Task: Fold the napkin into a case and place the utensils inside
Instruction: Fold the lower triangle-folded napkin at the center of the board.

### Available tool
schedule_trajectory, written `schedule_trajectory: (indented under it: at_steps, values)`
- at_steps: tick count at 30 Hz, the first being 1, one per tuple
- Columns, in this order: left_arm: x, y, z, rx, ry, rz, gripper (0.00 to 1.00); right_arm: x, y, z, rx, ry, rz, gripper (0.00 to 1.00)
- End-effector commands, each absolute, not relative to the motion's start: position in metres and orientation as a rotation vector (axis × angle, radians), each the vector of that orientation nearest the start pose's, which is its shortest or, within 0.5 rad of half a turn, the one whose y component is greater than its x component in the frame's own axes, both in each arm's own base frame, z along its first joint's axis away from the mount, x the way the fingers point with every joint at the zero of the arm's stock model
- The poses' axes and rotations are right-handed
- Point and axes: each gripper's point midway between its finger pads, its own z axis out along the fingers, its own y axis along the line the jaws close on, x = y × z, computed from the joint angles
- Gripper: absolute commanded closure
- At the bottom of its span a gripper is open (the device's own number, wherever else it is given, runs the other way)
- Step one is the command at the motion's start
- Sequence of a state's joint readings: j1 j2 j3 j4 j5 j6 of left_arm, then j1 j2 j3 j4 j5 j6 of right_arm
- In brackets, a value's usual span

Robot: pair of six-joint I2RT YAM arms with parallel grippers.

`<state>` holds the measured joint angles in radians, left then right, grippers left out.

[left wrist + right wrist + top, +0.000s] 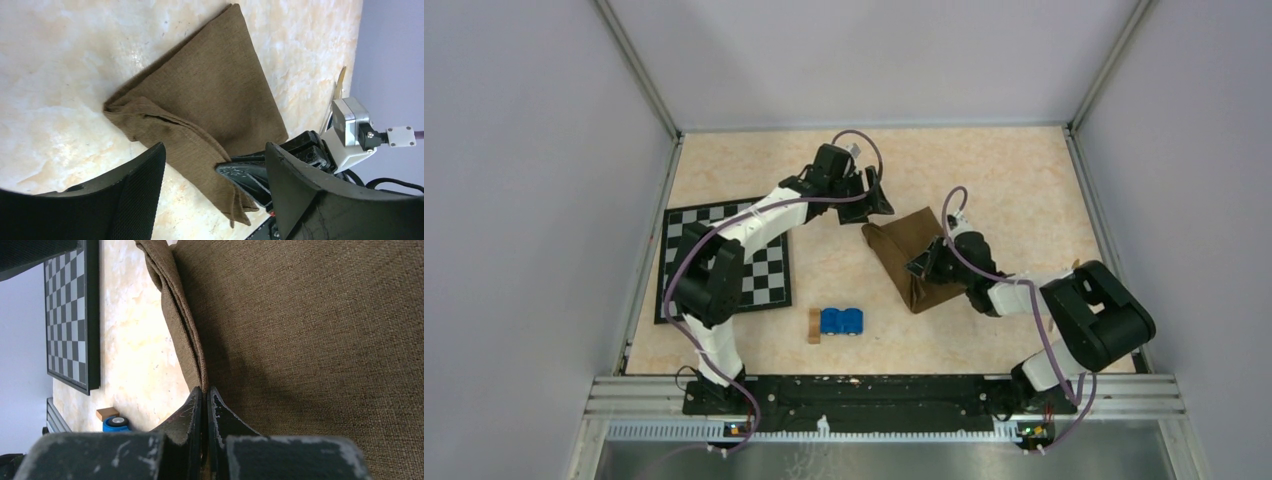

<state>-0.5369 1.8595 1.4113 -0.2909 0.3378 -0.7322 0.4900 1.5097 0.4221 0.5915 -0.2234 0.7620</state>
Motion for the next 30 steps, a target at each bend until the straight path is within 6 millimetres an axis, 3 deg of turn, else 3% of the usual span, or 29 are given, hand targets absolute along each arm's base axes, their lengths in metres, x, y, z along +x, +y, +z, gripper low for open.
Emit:
schedule_trajectory:
  at_steps: [1, 5, 8, 13, 19, 26, 30]
  values:
    - [0.383, -0.309, 0.140, 0.014, 2.453, -0.865, 0.23, 0.299, 0.225, 0.067, 0.180, 2.116, 1.007, 1.00]
    - [0.381, -0.299, 0.114, 0.054, 2.517, -0.757, 0.31, 0.299, 0.222, 0.063, 0.185, 2.119, 1.007, 1.00]
    - [0.381, -0.296, 0.100, 0.060, 2.558, -0.718, 0.42, 0.300, 0.221, 0.062, 0.185, 2.121, 1.002, 1.00]
    - [0.390, -0.302, 0.085, 0.118, 2.567, -0.690, 0.34, 0.299, 0.223, 0.061, 0.174, 2.124, 1.017, 1.00]
    - [0.398, -0.313, 0.076, 0.124, 2.595, -0.630, 0.34, 0.299, 0.222, 0.060, 0.166, 2.127, 1.008, 1.00]
    - [0.398, -0.307, 0.068, -0.131, 2.686, -0.452, 0.29, 0.299, 0.221, 0.058, 0.144, 2.130, 0.991, 1.00]
    - [0.397, -0.302, 0.074, -0.351, 2.684, -0.376, 0.34, 0.299, 0.220, 0.059, 0.134, 2.128, 0.977, 1.00]
